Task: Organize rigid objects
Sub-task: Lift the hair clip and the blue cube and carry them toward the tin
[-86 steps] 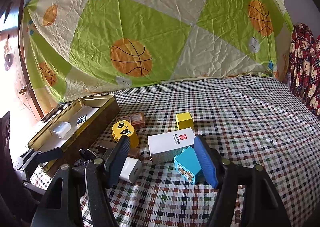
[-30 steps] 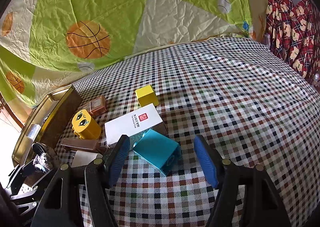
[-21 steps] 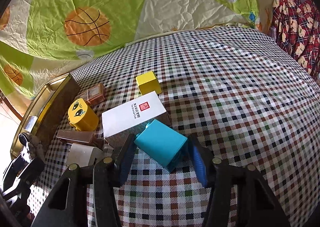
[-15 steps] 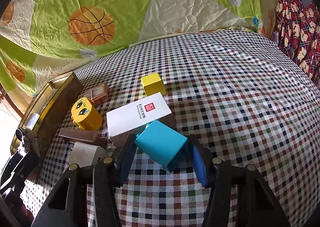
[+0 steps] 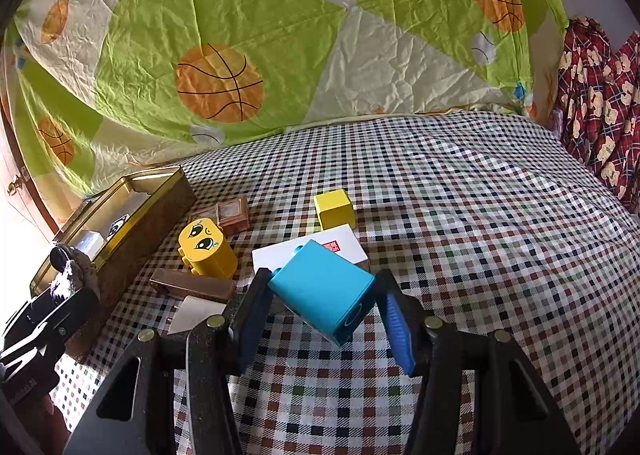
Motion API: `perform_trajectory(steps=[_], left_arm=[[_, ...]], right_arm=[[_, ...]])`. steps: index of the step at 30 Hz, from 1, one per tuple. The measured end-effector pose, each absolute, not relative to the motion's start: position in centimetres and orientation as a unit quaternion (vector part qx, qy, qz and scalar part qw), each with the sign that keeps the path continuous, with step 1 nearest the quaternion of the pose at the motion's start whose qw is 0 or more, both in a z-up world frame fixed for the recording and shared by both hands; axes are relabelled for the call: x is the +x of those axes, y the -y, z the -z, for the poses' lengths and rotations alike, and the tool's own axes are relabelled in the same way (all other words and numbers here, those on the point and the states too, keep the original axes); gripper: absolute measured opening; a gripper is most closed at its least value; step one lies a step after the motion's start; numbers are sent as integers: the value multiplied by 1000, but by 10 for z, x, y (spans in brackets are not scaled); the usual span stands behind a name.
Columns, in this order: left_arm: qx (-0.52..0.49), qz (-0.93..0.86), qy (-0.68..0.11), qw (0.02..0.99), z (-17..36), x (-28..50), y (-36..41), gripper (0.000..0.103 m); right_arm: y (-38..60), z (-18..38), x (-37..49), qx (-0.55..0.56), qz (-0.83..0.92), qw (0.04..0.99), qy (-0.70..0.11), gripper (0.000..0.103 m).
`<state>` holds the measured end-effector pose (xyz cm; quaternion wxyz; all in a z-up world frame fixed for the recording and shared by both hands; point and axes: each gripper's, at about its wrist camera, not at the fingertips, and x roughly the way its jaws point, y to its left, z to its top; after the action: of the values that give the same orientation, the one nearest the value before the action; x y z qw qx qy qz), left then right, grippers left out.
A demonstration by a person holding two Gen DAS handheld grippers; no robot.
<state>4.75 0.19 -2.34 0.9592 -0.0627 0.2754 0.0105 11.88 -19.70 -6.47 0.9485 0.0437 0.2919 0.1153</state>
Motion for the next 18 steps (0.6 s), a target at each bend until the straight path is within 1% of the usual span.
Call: perform_trajectory(steps=[18], left_arm=[[-24, -15, -241, 970, 15, 36, 13, 73]], right_arm=[[197, 51, 97, 40, -123, 965, -227, 55]])
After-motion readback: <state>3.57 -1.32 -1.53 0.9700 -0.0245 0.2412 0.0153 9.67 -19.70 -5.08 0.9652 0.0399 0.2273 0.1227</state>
